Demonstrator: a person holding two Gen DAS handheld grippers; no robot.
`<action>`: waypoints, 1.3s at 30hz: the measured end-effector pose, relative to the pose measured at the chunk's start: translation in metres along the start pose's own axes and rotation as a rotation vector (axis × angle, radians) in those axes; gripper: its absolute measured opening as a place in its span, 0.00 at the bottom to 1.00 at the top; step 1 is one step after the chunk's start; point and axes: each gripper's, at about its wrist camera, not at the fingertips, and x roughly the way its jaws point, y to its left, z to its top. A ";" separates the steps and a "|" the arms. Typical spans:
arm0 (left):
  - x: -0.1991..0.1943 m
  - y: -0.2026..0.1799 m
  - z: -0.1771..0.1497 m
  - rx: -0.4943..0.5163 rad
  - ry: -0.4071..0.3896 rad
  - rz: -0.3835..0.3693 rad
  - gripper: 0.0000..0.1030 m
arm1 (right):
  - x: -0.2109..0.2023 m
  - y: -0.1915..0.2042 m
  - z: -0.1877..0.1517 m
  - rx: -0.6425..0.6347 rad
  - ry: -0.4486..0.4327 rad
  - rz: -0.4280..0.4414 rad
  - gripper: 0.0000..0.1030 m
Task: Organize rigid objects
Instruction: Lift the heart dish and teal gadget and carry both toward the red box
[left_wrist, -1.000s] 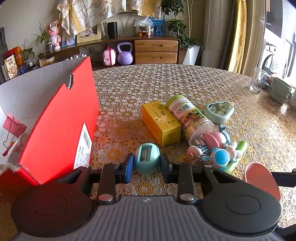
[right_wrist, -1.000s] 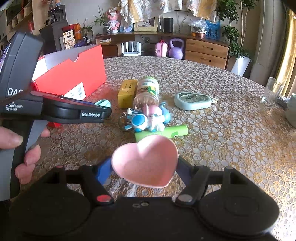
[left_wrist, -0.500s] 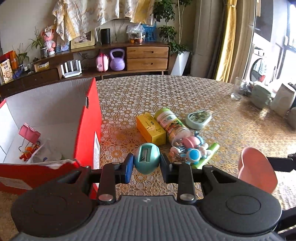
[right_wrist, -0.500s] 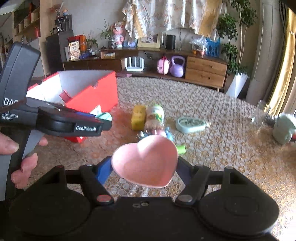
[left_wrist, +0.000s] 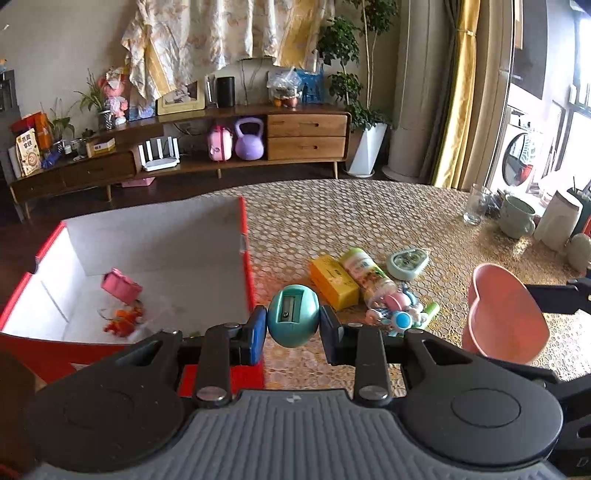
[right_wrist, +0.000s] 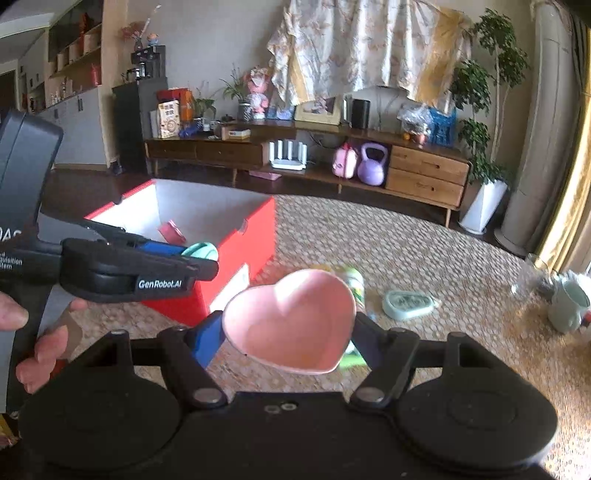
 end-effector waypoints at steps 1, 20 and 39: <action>-0.004 0.004 0.001 0.000 -0.002 0.002 0.29 | 0.000 0.005 0.004 -0.010 -0.006 0.005 0.71; -0.021 0.108 0.014 -0.028 0.012 0.094 0.29 | 0.053 0.065 0.054 -0.116 0.001 0.116 0.71; 0.044 0.189 0.022 -0.041 0.172 0.160 0.29 | 0.167 0.095 0.081 -0.168 0.114 0.113 0.71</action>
